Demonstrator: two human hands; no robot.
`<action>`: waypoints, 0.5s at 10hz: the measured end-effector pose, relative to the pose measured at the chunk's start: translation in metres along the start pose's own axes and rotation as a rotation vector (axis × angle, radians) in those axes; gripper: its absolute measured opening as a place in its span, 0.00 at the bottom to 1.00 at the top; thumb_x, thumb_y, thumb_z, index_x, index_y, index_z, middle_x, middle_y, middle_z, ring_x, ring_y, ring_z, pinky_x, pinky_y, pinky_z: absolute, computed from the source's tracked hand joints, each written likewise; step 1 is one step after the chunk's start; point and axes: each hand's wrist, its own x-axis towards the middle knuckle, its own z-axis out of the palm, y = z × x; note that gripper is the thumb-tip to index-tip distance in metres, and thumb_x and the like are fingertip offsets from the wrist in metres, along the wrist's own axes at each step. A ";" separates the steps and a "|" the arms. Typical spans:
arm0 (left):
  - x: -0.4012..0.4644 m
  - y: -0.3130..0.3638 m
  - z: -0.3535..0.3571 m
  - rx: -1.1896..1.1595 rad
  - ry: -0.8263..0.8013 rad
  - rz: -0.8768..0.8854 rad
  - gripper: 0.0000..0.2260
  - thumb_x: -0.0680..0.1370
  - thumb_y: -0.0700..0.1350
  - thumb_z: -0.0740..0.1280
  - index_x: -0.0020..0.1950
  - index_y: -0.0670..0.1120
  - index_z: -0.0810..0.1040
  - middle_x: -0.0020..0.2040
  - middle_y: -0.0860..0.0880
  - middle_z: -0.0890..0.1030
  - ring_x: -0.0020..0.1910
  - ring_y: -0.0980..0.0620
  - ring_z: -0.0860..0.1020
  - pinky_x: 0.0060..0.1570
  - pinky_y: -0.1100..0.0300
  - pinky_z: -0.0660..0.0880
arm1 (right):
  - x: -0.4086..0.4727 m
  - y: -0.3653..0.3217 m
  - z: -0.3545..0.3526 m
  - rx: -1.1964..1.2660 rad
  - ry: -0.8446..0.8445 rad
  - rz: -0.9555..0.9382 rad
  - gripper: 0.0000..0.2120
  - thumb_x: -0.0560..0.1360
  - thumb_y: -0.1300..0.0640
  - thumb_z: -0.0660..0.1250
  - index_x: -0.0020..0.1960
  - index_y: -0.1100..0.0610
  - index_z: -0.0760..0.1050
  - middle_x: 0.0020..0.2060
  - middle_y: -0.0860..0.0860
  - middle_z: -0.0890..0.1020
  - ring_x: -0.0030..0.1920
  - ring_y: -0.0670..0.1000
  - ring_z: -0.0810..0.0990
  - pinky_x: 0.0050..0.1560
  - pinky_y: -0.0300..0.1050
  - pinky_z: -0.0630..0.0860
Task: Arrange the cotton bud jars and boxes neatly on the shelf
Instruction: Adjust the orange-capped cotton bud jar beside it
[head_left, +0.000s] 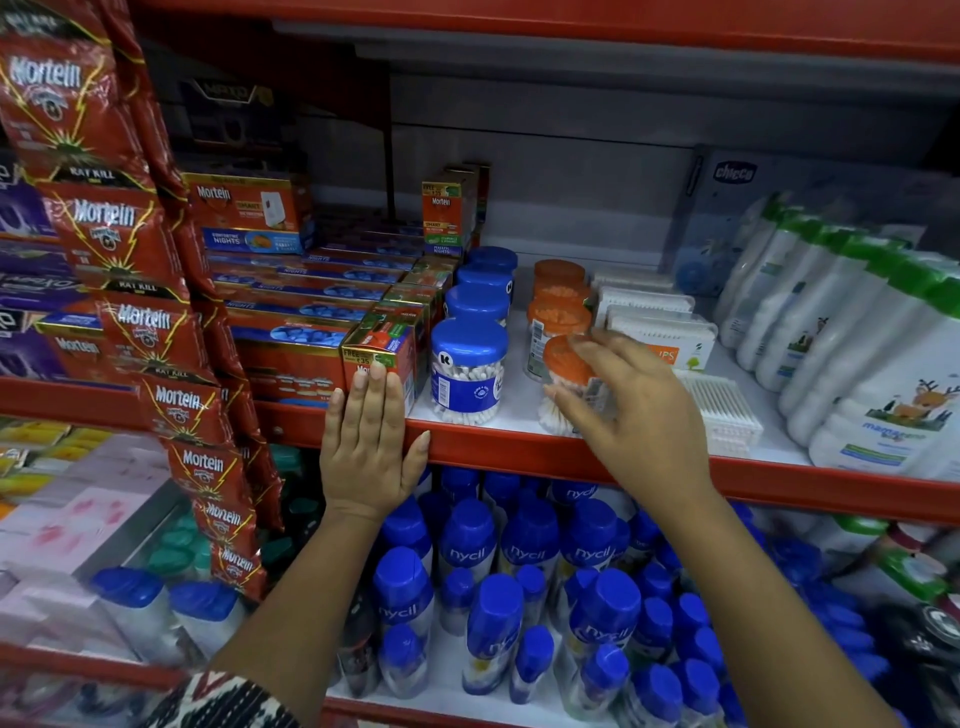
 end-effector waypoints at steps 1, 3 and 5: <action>0.000 0.000 0.000 0.001 0.000 -0.004 0.29 0.83 0.54 0.47 0.79 0.41 0.45 0.80 0.46 0.44 0.79 0.49 0.46 0.77 0.52 0.46 | -0.008 -0.001 0.008 -0.013 0.047 -0.020 0.17 0.75 0.52 0.69 0.61 0.58 0.78 0.58 0.55 0.82 0.59 0.55 0.79 0.54 0.48 0.76; 0.000 0.000 0.000 -0.006 -0.003 -0.007 0.29 0.83 0.54 0.47 0.79 0.41 0.45 0.80 0.46 0.44 0.79 0.49 0.46 0.77 0.52 0.46 | -0.008 -0.002 0.012 0.010 0.036 0.006 0.15 0.76 0.55 0.67 0.62 0.57 0.77 0.59 0.53 0.81 0.61 0.53 0.77 0.55 0.43 0.73; 0.000 0.001 0.000 -0.013 -0.007 -0.011 0.28 0.83 0.54 0.46 0.79 0.41 0.45 0.80 0.46 0.43 0.79 0.49 0.46 0.77 0.52 0.46 | -0.004 -0.008 0.014 0.023 0.044 0.005 0.15 0.75 0.56 0.68 0.61 0.56 0.78 0.58 0.53 0.82 0.59 0.54 0.78 0.54 0.46 0.75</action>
